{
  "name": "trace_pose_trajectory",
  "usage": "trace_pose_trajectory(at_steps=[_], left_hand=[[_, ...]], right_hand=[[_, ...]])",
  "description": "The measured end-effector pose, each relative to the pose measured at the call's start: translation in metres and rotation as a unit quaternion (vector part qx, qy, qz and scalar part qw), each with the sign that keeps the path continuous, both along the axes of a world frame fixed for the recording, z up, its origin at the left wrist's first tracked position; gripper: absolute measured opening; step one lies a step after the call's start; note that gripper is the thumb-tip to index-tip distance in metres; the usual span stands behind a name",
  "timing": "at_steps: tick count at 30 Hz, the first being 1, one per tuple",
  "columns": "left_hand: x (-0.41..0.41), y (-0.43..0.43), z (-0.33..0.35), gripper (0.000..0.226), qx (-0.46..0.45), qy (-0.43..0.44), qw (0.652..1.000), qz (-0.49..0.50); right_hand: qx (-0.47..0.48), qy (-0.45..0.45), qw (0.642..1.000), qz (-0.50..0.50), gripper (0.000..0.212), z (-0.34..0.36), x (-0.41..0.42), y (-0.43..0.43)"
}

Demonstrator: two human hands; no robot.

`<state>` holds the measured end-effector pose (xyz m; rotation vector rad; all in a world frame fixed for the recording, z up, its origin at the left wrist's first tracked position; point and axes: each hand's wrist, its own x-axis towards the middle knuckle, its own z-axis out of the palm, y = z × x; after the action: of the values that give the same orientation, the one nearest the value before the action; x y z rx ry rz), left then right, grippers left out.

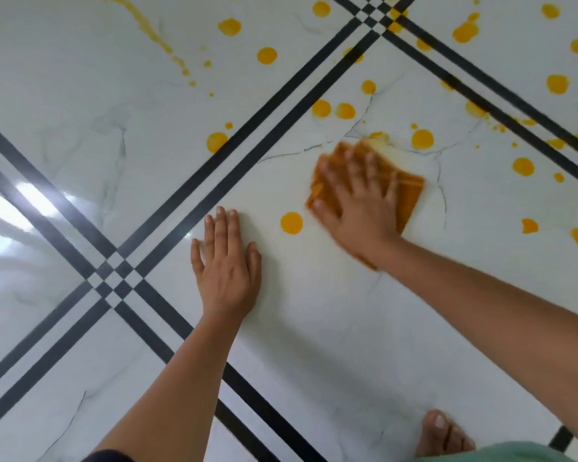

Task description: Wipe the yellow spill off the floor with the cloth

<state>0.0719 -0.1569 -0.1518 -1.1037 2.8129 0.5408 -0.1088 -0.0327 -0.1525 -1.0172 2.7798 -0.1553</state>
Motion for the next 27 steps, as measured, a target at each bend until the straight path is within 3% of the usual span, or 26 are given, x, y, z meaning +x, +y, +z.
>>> trace_pose_trajectory(at_steps=[1, 3, 4, 5, 7, 8, 9, 10, 11, 13, 14, 15, 16, 18, 19, 20, 22, 24, 25, 27], left_hand=[[0.002, -0.006, -0.001, 0.069, -0.004, -0.005, 1.0, -0.005], [0.007, -0.015, -0.001, 0.07, -0.007, -0.017, 1.0, -0.013], [0.008, -0.019, -0.001, 0.07, -0.008, -0.021, 1.0, -0.015], [0.009, -0.021, -0.001, 0.07, -0.01, -0.022, 1.0, -0.015], [0.007, -0.023, 0.0, 0.069, -0.011, -0.02, 1.0, -0.017], [0.006, -0.023, 0.0, 0.069, -0.009, -0.017, 1.0, -0.018], [0.005, -0.024, 0.0, 0.069, -0.008, -0.013, 1.0, -0.017], [0.003, -0.024, 0.001, 0.069, -0.006, -0.01, 1.0, -0.015], [0.002, -0.024, 0.0, 0.069, -0.005, -0.007, 1.0, -0.013], [0.002, -0.025, 0.0, 0.069, 0.002, -0.006, 1.0, -0.015], [0.002, -0.026, 0.0, 0.069, 0.003, -0.005, 1.0, -0.018], [0.003, -0.025, 0.0, 0.068, 0.004, -0.005, 1.0, -0.021], [0.003, -0.024, 0.001, 0.068, 0.004, -0.005, 1.0, -0.023], [0.002, -0.023, 0.001, 0.067, 0.001, -0.003, 1.0, -0.024], [0.002, -0.023, 0.001, 0.067, 0.001, -0.004, 1.0, -0.023], [0.002, -0.023, 0.001, 0.068, 0.002, -0.005, 1.0, -0.021], [0.002, -0.024, 0.0, 0.068, 0.006, -0.005, 1.0, -0.022], [0.004, -0.025, -0.001, 0.067, 0.005, -0.005, 1.0, -0.027], [0.004, -0.024, 0.0, 0.067, 0.003, -0.004, 1.0, -0.029], [0.004, -0.023, 0.001, 0.067, -0.001, -0.005, 0.999, -0.034]], right_hand=[[-0.004, 0.002, 0.993, 0.117, 0.065, -0.003, 0.021, -0.001], [0.012, 0.004, 0.936, 0.351, 0.066, -0.004, 0.037, 0.006], [0.021, 0.021, 0.917, 0.397, 0.068, -0.006, 0.022, 0.005], [0.032, 0.033, 0.929, 0.367, 0.069, -0.005, 0.004, -0.002], [0.023, 0.007, 0.991, 0.132, 0.069, -0.002, -0.023, -0.022], [0.02, 0.01, 1.0, 0.02, 0.068, -0.001, -0.02, -0.033], [0.002, 0.014, 1.0, -0.028, 0.068, 0.0, -0.008, -0.039], [-0.014, 0.004, 1.0, -0.005, 0.067, -0.002, 0.01, -0.04], [-0.015, 0.0, 0.996, 0.09, 0.067, -0.004, 0.031, -0.038], [0.012, 0.006, 0.948, 0.318, 0.068, -0.003, 0.043, -0.021], [0.026, 0.017, 0.935, 0.354, 0.07, -0.003, 0.027, -0.021], [0.042, 0.022, 0.952, 0.303, 0.07, -0.002, 0.01, -0.028], [0.023, 0.012, 0.984, 0.179, 0.069, -0.003, -0.005, -0.034], [0.013, 0.011, 1.0, -0.025, 0.067, -0.001, -0.005, -0.045], [-0.001, 0.02, 0.999, -0.038, 0.067, -0.002, 0.011, -0.045], [-0.018, 0.018, 1.0, 0.013, 0.067, -0.004, 0.033, -0.04], [0.004, 0.01, 0.977, 0.215, 0.07, -0.003, 0.068, -0.019], [0.014, 0.015, 0.954, 0.299, 0.071, -0.004, 0.045, -0.017], [0.02, 0.022, 0.969, 0.245, 0.07, -0.004, 0.025, -0.025], [0.015, 0.002, 1.0, 0.018, 0.067, -0.001, -0.008, -0.039]])
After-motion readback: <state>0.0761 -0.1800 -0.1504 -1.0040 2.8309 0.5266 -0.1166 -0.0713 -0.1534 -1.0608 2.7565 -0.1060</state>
